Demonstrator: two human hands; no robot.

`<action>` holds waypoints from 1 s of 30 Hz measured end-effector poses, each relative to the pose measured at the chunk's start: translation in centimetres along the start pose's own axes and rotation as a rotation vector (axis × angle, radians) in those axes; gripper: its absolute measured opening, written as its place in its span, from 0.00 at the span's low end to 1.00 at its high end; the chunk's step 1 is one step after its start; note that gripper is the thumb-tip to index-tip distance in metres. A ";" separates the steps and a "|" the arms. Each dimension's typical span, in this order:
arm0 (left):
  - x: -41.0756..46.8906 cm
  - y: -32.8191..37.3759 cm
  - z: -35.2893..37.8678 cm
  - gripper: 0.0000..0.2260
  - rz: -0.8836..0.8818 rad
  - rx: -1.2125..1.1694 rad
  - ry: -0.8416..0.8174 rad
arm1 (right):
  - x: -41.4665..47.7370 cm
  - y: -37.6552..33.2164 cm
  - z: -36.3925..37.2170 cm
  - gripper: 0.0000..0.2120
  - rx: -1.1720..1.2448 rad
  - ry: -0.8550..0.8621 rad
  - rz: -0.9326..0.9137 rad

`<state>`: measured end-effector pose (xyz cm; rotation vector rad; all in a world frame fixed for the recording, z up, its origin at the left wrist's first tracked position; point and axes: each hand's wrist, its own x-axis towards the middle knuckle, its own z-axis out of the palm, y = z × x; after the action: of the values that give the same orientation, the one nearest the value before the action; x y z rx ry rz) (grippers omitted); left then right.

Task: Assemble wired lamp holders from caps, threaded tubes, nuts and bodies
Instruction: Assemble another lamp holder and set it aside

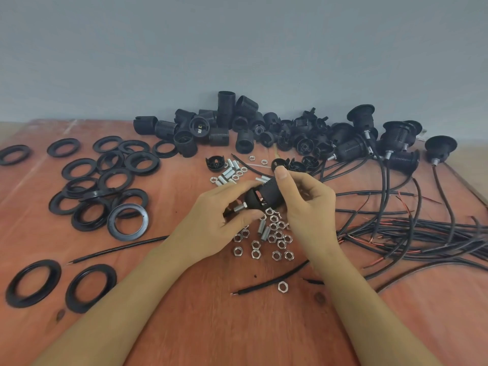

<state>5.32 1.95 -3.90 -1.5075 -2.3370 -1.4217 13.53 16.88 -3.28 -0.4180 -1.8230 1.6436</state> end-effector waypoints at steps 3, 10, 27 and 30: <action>-0.1 -0.1 -0.1 0.18 -0.087 -0.116 -0.086 | 0.1 -0.2 -0.1 0.14 0.053 -0.026 0.163; 0.1 -0.3 -0.3 0.11 -0.167 -0.306 -0.181 | 0.3 -0.1 0.1 0.15 0.260 -0.118 0.403; 0.0 -0.4 0.3 0.14 -0.249 -0.395 -0.211 | -0.1 -0.1 0.5 0.23 0.152 -0.094 0.514; 0.0 -0.3 0.2 0.12 -0.249 -0.362 -0.207 | -0.3 0.0 0.7 0.22 0.096 -0.079 0.471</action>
<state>5.15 1.99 -4.24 -1.5482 -2.5721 -1.9244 13.31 16.10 -3.39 -0.7957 -1.7828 2.0764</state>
